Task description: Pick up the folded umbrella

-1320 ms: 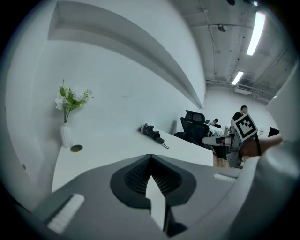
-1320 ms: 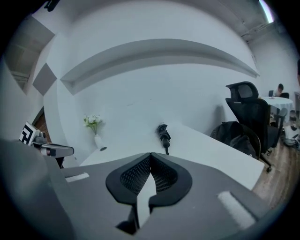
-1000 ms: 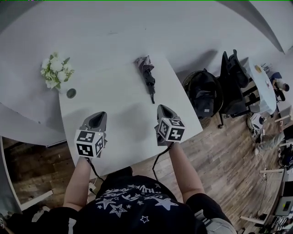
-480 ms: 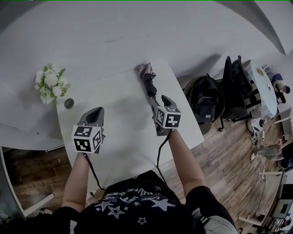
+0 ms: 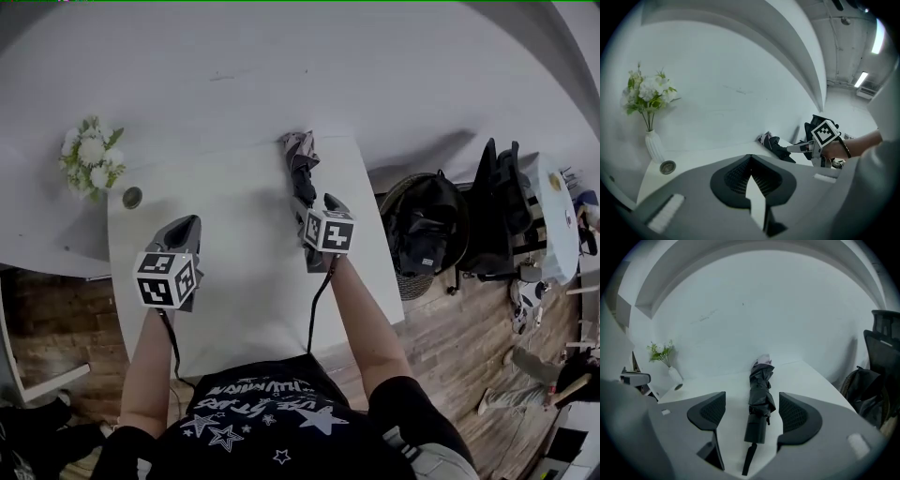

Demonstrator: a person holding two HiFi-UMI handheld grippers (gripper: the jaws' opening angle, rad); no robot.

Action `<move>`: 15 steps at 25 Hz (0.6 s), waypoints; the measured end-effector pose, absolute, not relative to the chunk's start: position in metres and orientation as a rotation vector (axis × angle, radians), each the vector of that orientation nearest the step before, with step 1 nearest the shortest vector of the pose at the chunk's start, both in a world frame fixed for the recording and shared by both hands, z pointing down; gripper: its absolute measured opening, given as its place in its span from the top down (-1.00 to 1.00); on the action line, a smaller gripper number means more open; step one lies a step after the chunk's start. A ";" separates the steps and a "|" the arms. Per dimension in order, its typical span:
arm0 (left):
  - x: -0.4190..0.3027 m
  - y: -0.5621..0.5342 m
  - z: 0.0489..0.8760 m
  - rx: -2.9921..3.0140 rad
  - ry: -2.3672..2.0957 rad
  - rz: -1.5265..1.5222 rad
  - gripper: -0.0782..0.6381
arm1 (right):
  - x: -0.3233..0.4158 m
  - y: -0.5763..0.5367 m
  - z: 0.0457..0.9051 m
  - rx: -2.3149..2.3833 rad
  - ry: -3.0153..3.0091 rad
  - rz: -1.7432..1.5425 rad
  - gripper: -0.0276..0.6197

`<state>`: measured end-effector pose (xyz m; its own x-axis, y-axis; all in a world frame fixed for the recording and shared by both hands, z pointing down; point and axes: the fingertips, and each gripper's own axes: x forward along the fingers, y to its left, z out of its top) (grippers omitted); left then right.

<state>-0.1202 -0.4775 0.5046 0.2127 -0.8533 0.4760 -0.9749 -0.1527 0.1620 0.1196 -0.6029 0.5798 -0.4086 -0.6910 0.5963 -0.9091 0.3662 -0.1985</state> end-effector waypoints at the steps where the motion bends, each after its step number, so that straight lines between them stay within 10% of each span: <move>1: -0.119 -0.478 0.507 2.042 -1.705 0.380 0.77 | 0.120 -0.608 0.585 1.375 -2.214 0.715 -0.20; 15: -0.118 -0.483 0.518 1.907 -1.790 0.401 0.78 | 0.106 -0.656 0.633 1.247 -2.120 0.698 -0.14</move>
<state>-0.1179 -0.4828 0.5182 0.0971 -0.8445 0.5267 -0.9884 -0.0199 0.1503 0.1064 -0.6562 0.6328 -0.3973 -0.5906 0.7024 -0.8923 0.4273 -0.1454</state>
